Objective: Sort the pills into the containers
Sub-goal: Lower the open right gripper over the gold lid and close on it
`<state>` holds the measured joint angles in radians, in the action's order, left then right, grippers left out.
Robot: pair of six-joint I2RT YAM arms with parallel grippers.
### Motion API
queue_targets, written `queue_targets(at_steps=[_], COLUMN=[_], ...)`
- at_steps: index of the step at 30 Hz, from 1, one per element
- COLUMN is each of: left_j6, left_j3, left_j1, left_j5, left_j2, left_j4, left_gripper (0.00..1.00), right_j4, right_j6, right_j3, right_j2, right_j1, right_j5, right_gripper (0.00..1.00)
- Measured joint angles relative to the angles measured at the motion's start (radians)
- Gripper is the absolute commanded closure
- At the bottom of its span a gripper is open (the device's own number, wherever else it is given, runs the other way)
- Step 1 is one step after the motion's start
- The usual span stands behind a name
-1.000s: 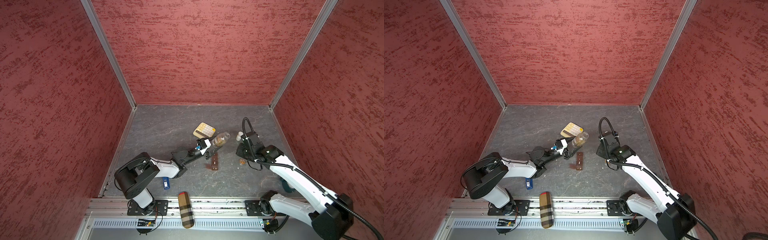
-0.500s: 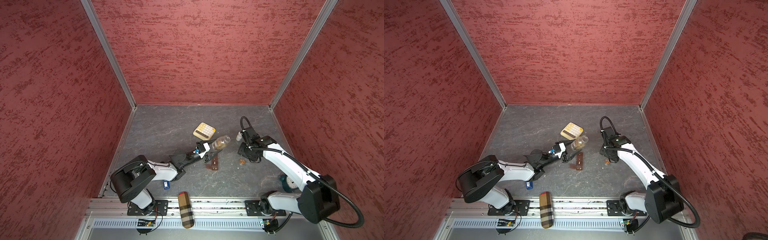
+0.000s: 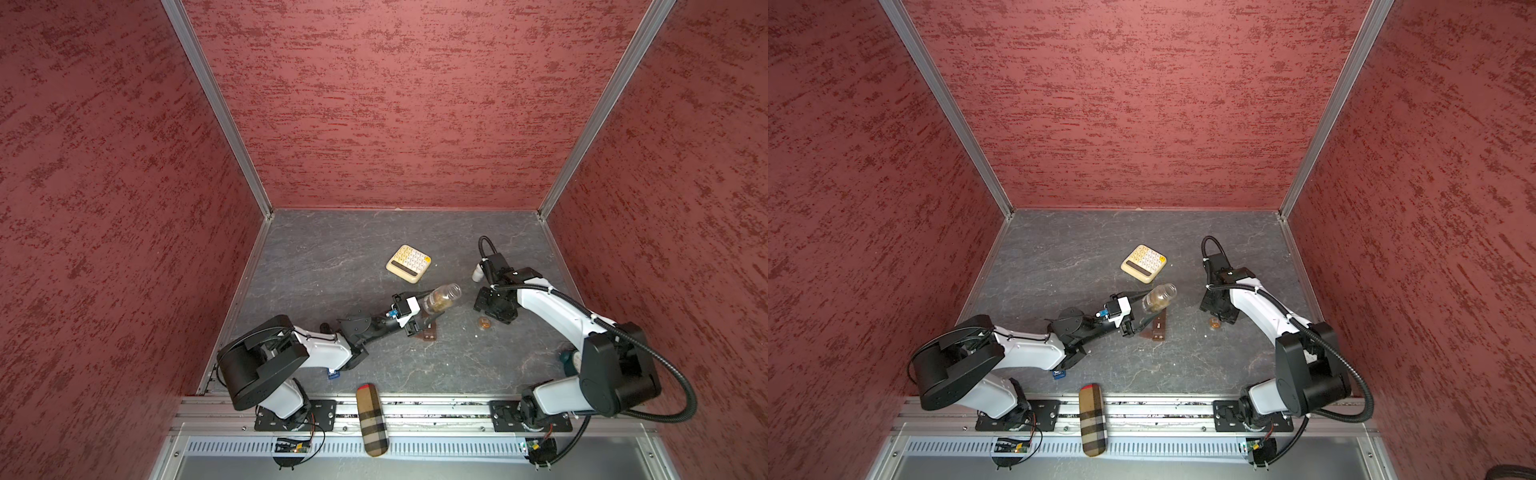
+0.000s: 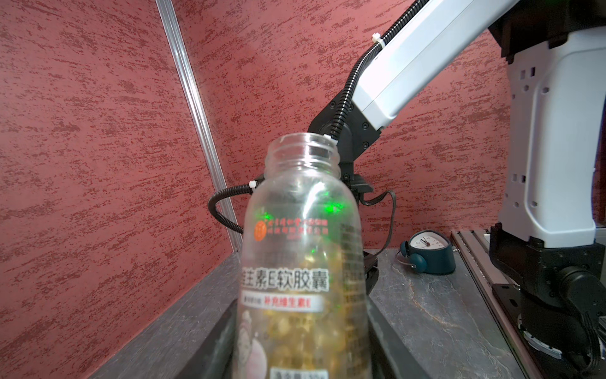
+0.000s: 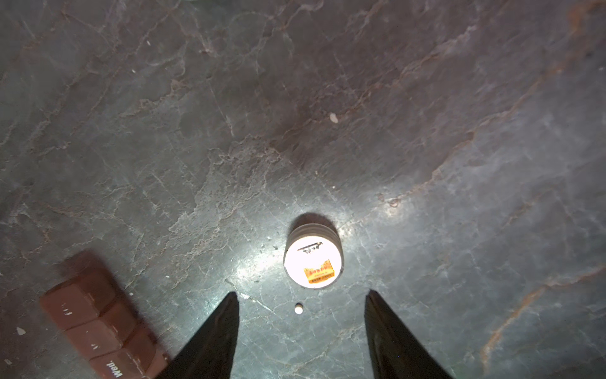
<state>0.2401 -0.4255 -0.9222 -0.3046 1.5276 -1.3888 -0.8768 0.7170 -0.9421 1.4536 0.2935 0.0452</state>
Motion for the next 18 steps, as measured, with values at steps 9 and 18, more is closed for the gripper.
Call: queue_targets(at_steps=[9,18], left_j6=[0.0,0.0], left_j3=[0.005,0.005], left_j1=[0.0,0.0], left_j5=[0.012,0.012], left_j2=[-0.004,-0.004], left_j4=[0.0,0.0], left_gripper=[1.0,1.0], right_j4=[0.023,0.047], right_j6=[-0.018,-0.032], right_j3=[0.026,0.03], right_j2=[0.072,0.124], right_j1=[-0.001,-0.001], right_j5=[-0.034,-0.051], right_gripper=[0.37,0.41])
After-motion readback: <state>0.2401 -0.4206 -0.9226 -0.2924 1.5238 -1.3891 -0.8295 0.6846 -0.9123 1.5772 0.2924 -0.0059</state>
